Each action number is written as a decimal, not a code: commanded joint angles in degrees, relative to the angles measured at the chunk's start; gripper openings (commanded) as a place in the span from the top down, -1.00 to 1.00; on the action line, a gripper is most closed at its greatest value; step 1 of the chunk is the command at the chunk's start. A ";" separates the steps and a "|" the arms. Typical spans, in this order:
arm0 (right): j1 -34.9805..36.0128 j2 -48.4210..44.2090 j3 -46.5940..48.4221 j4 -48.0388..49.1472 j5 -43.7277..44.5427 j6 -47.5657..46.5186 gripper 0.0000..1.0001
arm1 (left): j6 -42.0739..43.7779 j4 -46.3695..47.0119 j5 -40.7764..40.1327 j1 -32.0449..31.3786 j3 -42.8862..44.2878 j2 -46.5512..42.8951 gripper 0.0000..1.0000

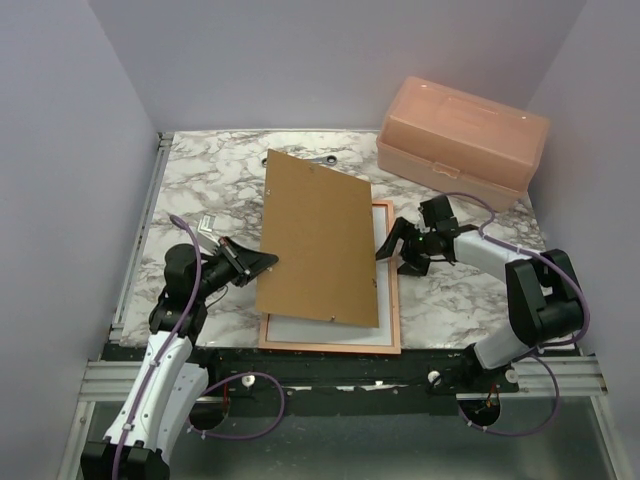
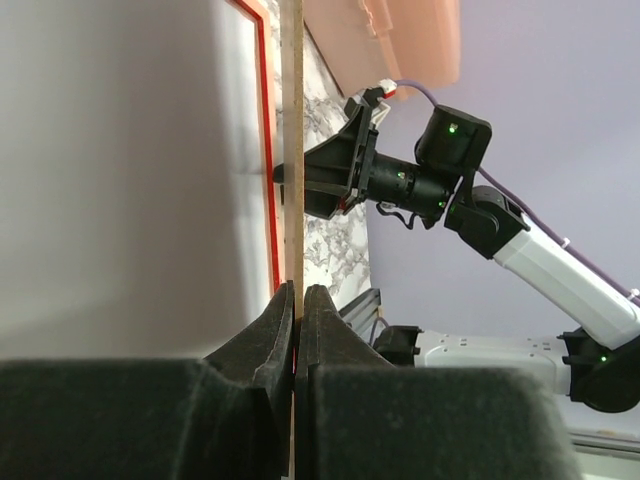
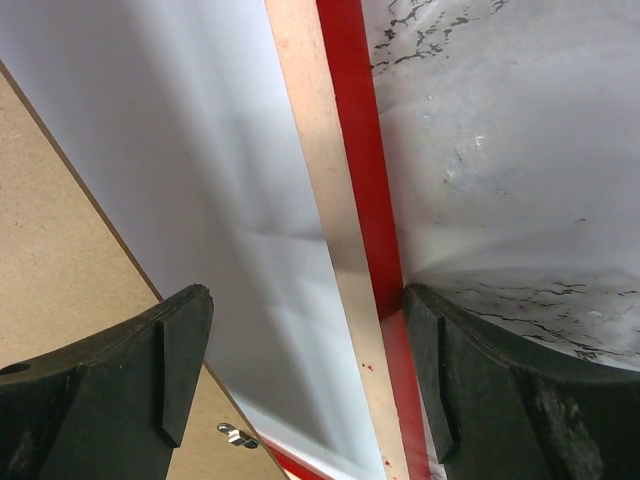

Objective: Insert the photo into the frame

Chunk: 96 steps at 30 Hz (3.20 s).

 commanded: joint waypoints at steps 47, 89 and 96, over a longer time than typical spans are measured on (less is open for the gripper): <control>-4.83 -8.53 -13.54 9.67 -11.67 3.72 -0.62 | -4.93 12.09 -8.17 -7.87 -10.16 1.42 1.00; -4.78 -5.78 -14.17 11.01 -12.98 2.09 -0.60 | 11.41 -2.70 -14.33 -13.62 -1.41 18.21 0.10; -4.78 -5.95 -14.10 10.18 -12.60 1.23 -0.59 | 15.85 -10.51 -18.49 -14.91 2.57 20.98 -0.31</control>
